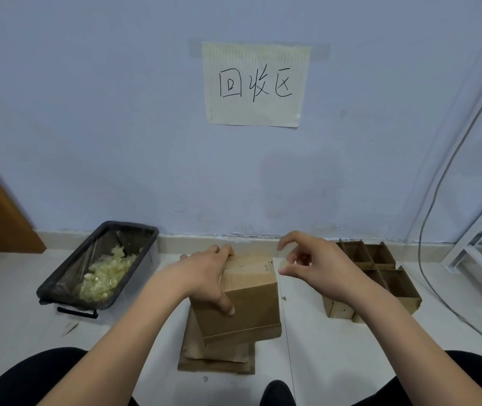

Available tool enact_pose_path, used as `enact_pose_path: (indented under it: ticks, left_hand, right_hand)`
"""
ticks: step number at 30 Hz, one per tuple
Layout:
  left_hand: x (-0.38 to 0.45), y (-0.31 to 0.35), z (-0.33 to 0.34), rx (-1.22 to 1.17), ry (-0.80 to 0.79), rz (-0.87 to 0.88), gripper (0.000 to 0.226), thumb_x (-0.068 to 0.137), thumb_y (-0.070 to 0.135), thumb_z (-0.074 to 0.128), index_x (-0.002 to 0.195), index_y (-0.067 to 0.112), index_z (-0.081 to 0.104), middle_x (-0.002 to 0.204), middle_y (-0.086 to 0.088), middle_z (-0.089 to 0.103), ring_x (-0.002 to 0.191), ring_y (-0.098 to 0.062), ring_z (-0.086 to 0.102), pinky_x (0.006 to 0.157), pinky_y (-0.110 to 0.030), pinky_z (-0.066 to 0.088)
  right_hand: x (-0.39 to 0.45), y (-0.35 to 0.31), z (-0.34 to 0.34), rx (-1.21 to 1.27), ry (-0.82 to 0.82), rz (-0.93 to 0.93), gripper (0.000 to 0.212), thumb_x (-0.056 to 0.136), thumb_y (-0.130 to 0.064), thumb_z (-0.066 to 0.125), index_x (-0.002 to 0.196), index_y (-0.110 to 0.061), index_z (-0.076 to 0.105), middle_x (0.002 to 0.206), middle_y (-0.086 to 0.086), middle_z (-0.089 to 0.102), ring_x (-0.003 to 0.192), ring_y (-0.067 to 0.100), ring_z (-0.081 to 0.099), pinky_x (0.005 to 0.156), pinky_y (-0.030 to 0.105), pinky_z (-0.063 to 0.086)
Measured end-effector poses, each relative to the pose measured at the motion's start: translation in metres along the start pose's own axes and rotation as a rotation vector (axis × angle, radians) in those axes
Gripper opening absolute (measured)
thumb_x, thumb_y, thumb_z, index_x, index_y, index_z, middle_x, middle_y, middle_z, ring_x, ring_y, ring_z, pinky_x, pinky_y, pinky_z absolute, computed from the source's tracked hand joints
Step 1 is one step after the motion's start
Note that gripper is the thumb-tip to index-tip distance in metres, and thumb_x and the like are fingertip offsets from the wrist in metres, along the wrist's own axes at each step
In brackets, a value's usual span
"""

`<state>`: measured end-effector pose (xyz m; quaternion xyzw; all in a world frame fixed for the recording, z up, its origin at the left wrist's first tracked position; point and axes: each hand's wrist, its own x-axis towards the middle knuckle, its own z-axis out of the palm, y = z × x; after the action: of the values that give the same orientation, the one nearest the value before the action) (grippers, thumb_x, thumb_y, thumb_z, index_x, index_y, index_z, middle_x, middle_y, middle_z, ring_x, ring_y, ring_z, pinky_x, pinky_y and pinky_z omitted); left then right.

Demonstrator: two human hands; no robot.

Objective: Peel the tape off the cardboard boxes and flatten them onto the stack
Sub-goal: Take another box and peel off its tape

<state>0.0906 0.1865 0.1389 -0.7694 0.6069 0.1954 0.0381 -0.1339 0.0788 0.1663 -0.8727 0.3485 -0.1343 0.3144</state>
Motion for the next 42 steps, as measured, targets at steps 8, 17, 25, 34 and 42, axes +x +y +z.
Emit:
enact_pose_path:
  ticks: [8, 17, 25, 34, 42]
  left_hand:
    - [-0.001, -0.007, -0.004, -0.112, 0.015, 0.010, 0.114, 0.061, 0.057, 0.090, 0.149, 0.027, 0.024, 0.132, 0.006, 0.044, 0.120, -0.021, 0.052, 0.095, -0.036, 0.050]
    - [-0.001, -0.010, -0.005, -0.136, 0.014, -0.005, 0.113, 0.062, 0.056, 0.090, 0.149, 0.025, 0.026, 0.137, 0.004, 0.045, 0.122, -0.022, 0.051, 0.097, -0.037, 0.050]
    - [-0.003, -0.009, -0.009, -0.184, 0.014, 0.018, 0.108, 0.061, 0.057, 0.090, 0.145, 0.029, 0.029, 0.132, 0.008, 0.047, 0.118, -0.018, 0.052, 0.094, -0.035, 0.051]
    - [-0.008, -0.005, -0.014, -0.219, 0.001, 0.038, 0.102, 0.062, 0.054, 0.091, 0.142, 0.030, 0.031, 0.132, 0.008, 0.048, 0.116, -0.017, 0.053, 0.084, -0.032, 0.053]
    - [-0.014, -0.008, -0.024, -0.280, 0.030, 0.055, 0.097, 0.068, 0.049, 0.091, 0.141, 0.028, 0.032, 0.130, 0.010, 0.050, 0.113, -0.014, 0.053, 0.085, -0.025, 0.044]
  right_hand:
    - [0.002, 0.004, -0.004, 0.111, 0.014, 0.009, 0.021, 0.076, -0.018, 0.086, 0.093, -0.030, 0.079, 0.115, -0.018, 0.059, 0.079, 0.002, 0.067, 0.076, 0.014, 0.052]
    - [0.000, 0.002, -0.004, 0.095, 0.002, -0.003, 0.028, 0.087, -0.025, 0.073, 0.107, -0.043, 0.066, 0.086, -0.008, 0.068, 0.076, 0.006, 0.063, 0.074, 0.020, 0.053]
    - [0.001, 0.000, -0.001, 0.108, -0.032, 0.031, 0.018, 0.080, -0.020, 0.083, 0.094, -0.028, 0.075, 0.113, -0.018, 0.058, 0.079, 0.004, 0.068, 0.078, 0.020, 0.056]
    - [0.000, -0.001, -0.002, 0.031, 0.035, 0.015, 0.024, 0.073, -0.037, 0.086, 0.080, -0.026, 0.065, 0.065, -0.014, 0.058, 0.057, 0.001, 0.045, 0.057, 0.015, 0.036]
    - [0.001, -0.001, -0.002, 0.202, 0.044, -0.007, 0.018, 0.085, -0.027, 0.078, 0.102, -0.035, 0.078, 0.103, -0.015, 0.066, 0.080, -0.005, 0.060, 0.074, 0.012, 0.041]
